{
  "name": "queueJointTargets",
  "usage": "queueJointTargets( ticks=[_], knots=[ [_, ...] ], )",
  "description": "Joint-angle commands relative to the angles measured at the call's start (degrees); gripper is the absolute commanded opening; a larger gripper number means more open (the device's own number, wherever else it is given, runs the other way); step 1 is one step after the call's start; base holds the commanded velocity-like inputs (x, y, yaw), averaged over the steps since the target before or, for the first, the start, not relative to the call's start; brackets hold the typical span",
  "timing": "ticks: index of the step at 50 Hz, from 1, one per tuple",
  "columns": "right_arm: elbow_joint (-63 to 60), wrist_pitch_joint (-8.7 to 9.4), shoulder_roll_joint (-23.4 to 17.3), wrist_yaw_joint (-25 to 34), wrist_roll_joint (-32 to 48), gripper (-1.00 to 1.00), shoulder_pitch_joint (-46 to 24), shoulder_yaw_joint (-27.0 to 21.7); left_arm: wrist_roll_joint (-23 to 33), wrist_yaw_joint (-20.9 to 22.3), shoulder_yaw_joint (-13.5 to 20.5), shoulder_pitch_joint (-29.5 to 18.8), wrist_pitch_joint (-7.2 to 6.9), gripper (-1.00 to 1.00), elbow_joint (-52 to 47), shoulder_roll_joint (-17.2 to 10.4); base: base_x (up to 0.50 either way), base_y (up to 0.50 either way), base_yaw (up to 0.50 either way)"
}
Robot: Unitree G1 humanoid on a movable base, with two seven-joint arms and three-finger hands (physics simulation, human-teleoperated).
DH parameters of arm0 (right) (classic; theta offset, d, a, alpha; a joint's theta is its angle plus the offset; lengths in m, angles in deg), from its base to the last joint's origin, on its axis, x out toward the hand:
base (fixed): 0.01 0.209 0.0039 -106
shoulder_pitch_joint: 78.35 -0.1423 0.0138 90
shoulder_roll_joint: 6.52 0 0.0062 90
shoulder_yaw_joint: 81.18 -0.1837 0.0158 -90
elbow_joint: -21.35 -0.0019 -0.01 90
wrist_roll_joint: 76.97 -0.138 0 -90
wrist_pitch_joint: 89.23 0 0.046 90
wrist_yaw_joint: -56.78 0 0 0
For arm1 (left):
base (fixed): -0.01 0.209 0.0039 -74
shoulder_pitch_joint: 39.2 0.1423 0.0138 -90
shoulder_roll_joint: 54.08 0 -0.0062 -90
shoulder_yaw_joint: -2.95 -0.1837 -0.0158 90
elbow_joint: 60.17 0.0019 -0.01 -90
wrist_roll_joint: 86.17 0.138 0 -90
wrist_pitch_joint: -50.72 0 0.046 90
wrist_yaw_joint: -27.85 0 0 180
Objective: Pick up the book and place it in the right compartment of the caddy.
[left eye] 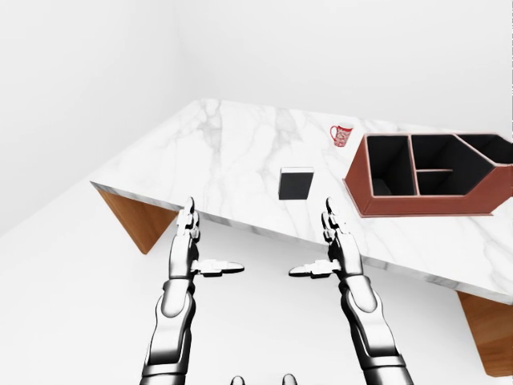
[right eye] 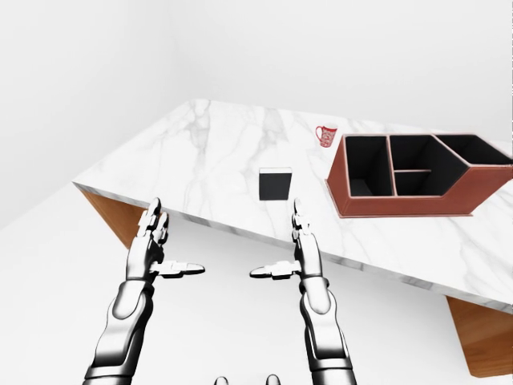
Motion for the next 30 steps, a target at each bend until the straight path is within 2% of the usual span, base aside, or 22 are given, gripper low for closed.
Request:
queueJointTargets(
  ticks=[1, 13, 15, 19, 30],
  knots=[
    [0.34, 0.0, -0.04, 0.03, 0.07, 1.0, -0.11, -0.03, -0.01, 0.05, -0.06, -0.04, 0.01, 1.0, 0.06, 0.04, 0.15, -0.4, 0.0],
    [-0.42, 0.0, 0.0, 0.06, 0.19, 1.0, 0.19, 0.08, 0.08, 0.08, -0.15, -0.04, 0.03, 1.0, 0.15, 0.05, 0.14, -0.4, 0.0],
    [-0.51, 0.0, -0.02, 0.06, 0.15, 1.0, 0.13, 0.03, 0.02, 0.16, -0.06, -0.12, 0.44, 1.0, 0.64, 0.0, 0.14, -0.4, 0.0],
    [-0.05, 0.0, -0.02, 0.04, 0.19, 1.0, 0.04, 0.01, 0.04, 0.08, -0.1, -0.02, -0.07, 1.0, 0.03, 0.03, 0.14, -0.4, 0.0],
    [0.5, 0.0, -0.05, 0.12, 0.24, 1.0, -0.02, 0.0, 0.08, 0.07, -0.11, -0.24, 0.41, 1.0, 0.79, 0.03, 0.14, -0.4, 0.0]
  ],
)
